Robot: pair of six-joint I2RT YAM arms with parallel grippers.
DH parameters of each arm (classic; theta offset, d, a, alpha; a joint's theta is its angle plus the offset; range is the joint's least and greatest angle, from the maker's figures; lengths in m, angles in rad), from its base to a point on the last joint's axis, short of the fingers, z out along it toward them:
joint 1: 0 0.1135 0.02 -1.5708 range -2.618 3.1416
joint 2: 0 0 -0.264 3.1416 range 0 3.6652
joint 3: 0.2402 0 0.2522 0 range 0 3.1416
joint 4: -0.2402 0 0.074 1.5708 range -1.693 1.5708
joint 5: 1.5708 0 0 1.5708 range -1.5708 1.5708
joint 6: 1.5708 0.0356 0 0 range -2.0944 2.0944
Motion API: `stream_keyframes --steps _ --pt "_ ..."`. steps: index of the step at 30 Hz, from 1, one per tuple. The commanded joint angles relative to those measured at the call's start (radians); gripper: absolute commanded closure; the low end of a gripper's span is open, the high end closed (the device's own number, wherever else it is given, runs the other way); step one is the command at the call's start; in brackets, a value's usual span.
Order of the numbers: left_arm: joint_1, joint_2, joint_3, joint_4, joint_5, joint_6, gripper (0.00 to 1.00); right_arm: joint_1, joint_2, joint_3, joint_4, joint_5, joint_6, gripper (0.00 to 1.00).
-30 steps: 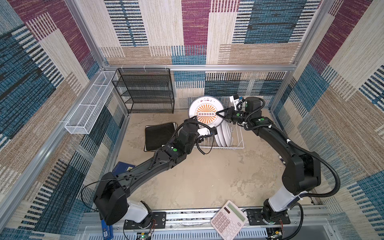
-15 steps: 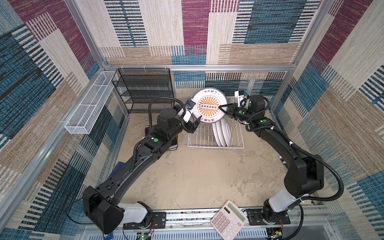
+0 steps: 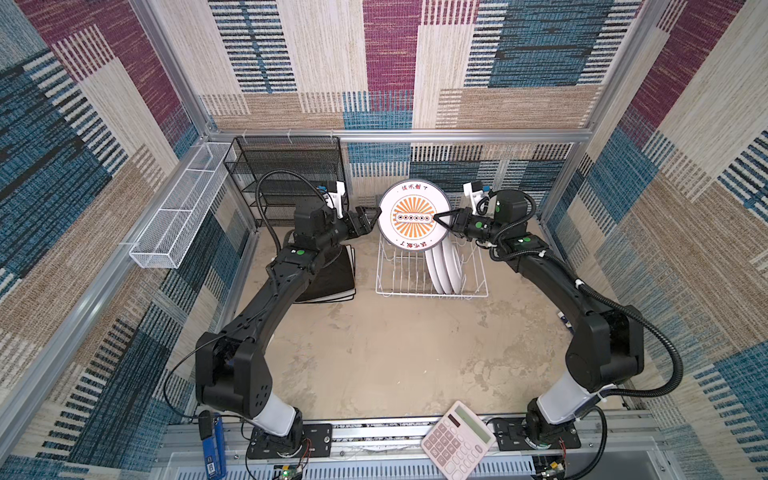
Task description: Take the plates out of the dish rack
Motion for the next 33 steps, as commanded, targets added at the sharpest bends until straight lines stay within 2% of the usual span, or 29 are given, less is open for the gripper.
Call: stream_keyframes --steps 1,5,9,23,26,28,33 --pt "-0.002 0.045 0.05 0.002 0.125 -0.099 0.16 0.001 0.009 0.022 0.01 -0.063 -0.028 1.0" --pt "-0.004 0.091 0.084 -0.009 0.204 -0.113 0.2 0.002 0.021 0.031 -0.004 -0.076 -0.038 1.0" --pt "-0.005 0.123 0.109 -0.054 0.253 -0.102 0.28 0.002 0.022 0.027 -0.001 -0.08 -0.039 1.0" --pt "-0.007 0.145 0.126 -0.14 0.284 -0.031 0.75 0.002 0.036 0.029 0.006 -0.093 -0.047 1.0" --pt "-0.007 0.148 0.14 -0.164 0.278 -0.021 0.92 0.003 0.045 0.035 -0.003 -0.1 -0.047 0.94" --pt "-0.006 0.15 0.146 -0.178 0.275 -0.019 0.99 0.003 0.048 0.04 -0.008 -0.104 -0.047 0.9" --pt "-0.004 0.143 0.146 -0.195 0.25 -0.018 1.0 0.003 0.036 0.037 -0.006 -0.06 -0.05 0.74"
